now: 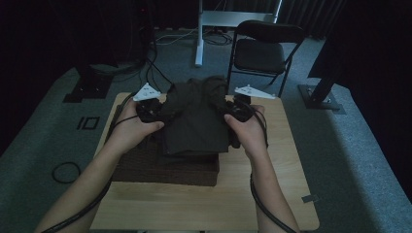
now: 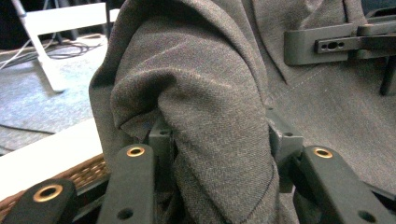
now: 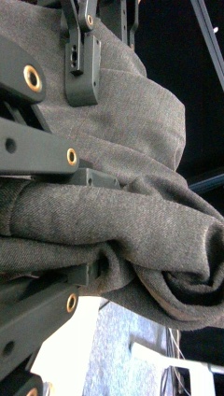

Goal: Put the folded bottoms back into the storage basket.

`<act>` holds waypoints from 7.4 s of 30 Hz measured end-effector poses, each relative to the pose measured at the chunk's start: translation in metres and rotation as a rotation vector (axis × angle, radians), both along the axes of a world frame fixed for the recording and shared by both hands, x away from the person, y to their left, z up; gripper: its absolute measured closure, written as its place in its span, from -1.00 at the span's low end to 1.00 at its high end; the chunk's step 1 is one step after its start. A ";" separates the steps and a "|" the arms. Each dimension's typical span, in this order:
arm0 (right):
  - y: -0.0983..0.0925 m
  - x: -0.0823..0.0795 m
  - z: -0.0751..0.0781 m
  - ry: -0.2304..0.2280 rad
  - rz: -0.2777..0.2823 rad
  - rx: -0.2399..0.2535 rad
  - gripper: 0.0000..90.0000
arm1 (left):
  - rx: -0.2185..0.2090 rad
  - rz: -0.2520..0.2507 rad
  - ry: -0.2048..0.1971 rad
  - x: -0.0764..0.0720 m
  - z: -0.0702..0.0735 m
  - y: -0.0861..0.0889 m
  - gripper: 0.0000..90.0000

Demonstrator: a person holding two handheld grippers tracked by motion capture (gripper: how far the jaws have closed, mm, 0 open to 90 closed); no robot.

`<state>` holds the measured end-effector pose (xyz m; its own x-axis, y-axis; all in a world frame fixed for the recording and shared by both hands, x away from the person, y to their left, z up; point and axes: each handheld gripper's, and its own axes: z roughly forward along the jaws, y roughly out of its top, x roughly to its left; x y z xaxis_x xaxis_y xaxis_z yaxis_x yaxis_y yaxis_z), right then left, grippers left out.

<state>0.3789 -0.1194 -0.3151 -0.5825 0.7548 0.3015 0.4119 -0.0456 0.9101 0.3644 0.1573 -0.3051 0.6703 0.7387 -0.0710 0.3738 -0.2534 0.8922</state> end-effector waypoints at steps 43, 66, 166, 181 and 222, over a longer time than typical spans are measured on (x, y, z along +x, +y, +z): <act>0.098 0.043 -0.130 0.207 -0.045 -0.013 0.49 | 0.043 0.107 0.207 0.044 -0.128 0.074 0.26; 0.107 0.059 -0.174 0.353 -0.096 -0.218 0.49 | 0.104 0.157 0.258 0.056 -0.180 0.073 0.21; -0.063 -0.020 -0.127 0.000 -0.204 -0.328 -0.70 | -0.022 0.156 0.038 -0.093 -0.108 0.100 -0.63; -0.096 -0.035 -0.155 0.037 -0.244 -0.326 -0.71 | -0.047 0.100 0.016 -0.129 -0.133 0.097 -0.63; -0.173 -0.051 -0.224 0.215 -0.430 -0.406 -0.70 | 0.129 0.361 0.185 -0.141 -0.244 0.115 -0.62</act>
